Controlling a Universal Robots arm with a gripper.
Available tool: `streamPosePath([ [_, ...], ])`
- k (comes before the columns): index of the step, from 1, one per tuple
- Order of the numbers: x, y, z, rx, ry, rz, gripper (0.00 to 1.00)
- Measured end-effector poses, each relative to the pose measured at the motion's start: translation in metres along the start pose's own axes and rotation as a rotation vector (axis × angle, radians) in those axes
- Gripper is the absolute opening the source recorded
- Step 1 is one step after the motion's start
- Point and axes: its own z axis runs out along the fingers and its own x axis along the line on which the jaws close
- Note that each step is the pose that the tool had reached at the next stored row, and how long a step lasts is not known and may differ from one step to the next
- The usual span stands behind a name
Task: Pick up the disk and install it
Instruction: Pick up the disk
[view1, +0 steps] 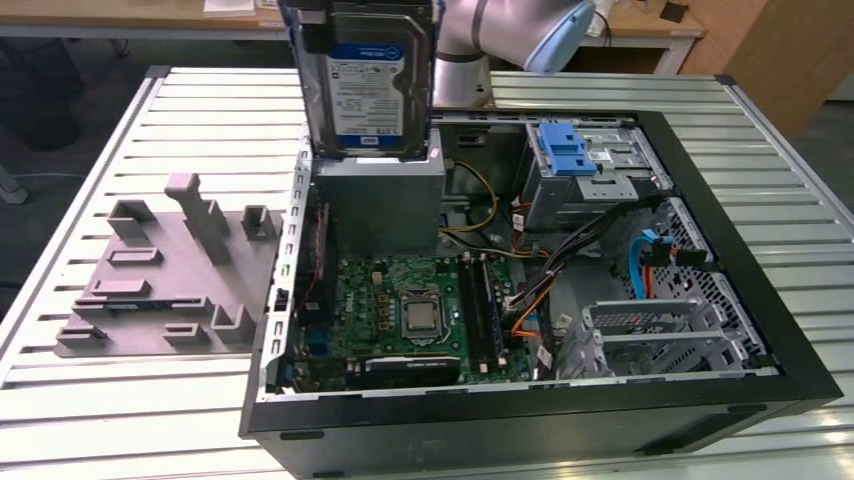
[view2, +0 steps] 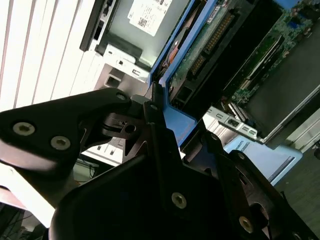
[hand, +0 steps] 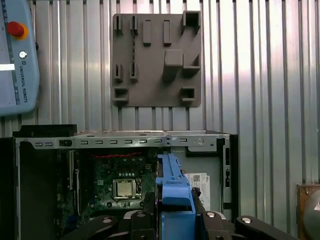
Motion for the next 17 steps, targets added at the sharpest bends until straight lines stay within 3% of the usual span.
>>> streamPosePath([
  [6,-0.0002,-0.0256,0.0011,0.0,0.0,0.0,0.36],
  [13,0.008,-0.0346,0.0038,0.0001,-0.0001,0.0,0.36],
  [17,0.0098,-0.0488,0.0048,0.0,0.0,0.0,0.36],
])
